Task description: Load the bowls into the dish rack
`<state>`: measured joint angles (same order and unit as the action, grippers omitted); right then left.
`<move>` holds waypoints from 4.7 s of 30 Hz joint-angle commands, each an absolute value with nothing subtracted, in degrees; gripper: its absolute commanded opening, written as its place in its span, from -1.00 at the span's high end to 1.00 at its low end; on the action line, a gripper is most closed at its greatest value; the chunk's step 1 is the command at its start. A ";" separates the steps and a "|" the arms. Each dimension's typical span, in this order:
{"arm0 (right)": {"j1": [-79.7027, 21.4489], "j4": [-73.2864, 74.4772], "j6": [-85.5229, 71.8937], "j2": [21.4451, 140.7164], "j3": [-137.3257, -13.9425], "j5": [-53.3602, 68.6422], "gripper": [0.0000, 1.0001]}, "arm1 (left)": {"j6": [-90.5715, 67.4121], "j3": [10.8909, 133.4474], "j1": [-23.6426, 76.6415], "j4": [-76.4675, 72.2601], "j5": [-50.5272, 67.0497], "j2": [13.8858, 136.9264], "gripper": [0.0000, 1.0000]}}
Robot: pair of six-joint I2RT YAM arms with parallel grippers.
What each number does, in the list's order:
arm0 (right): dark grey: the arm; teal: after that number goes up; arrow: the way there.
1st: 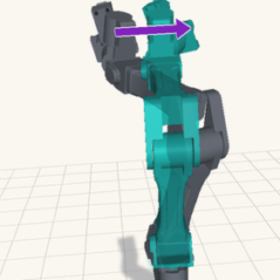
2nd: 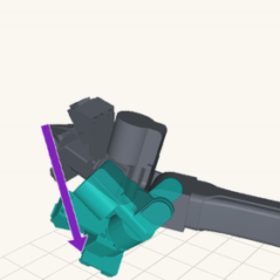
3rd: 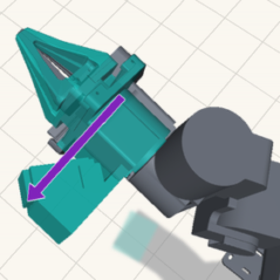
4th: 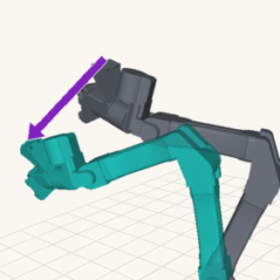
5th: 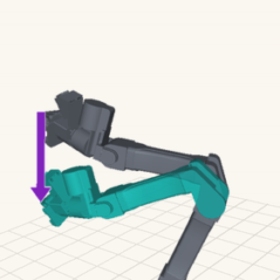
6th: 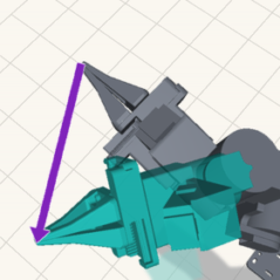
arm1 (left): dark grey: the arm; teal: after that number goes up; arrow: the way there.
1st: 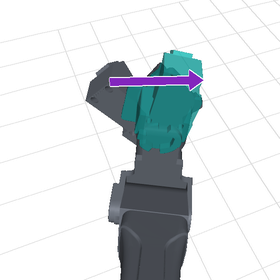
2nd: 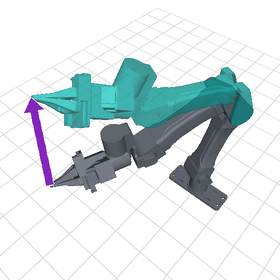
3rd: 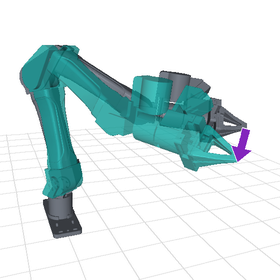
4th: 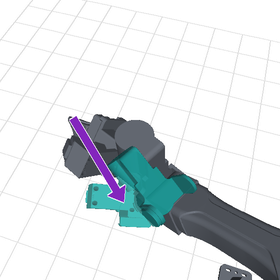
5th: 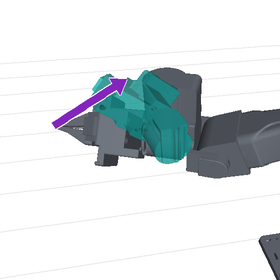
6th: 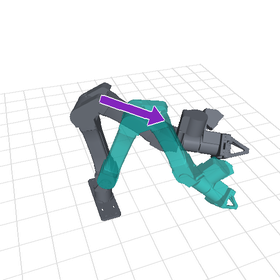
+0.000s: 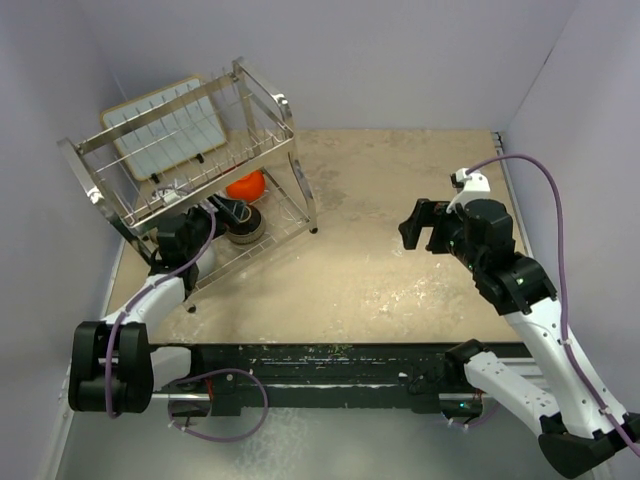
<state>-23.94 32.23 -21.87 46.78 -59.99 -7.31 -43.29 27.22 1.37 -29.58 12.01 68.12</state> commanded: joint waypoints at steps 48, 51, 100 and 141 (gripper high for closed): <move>-23.73 27.21 -21.44 47.47 -56.18 -5.76 -0.98 | -39.50 7.86 0.96 -50.78 25.31 46.65 -0.98; -23.73 27.09 -21.53 47.63 -56.14 -5.80 -0.98 | -39.43 6.81 0.97 -47.80 25.86 43.55 -0.98; -23.73 23.60 -27.79 49.56 -52.34 -9.98 -0.98 | -28.04 19.46 58.36 -12.89 -13.40 46.90 -0.98; -23.73 23.82 -27.65 46.87 -49.75 -10.38 -0.98 | -31.18 18.56 64.42 -18.39 -18.07 51.50 -0.98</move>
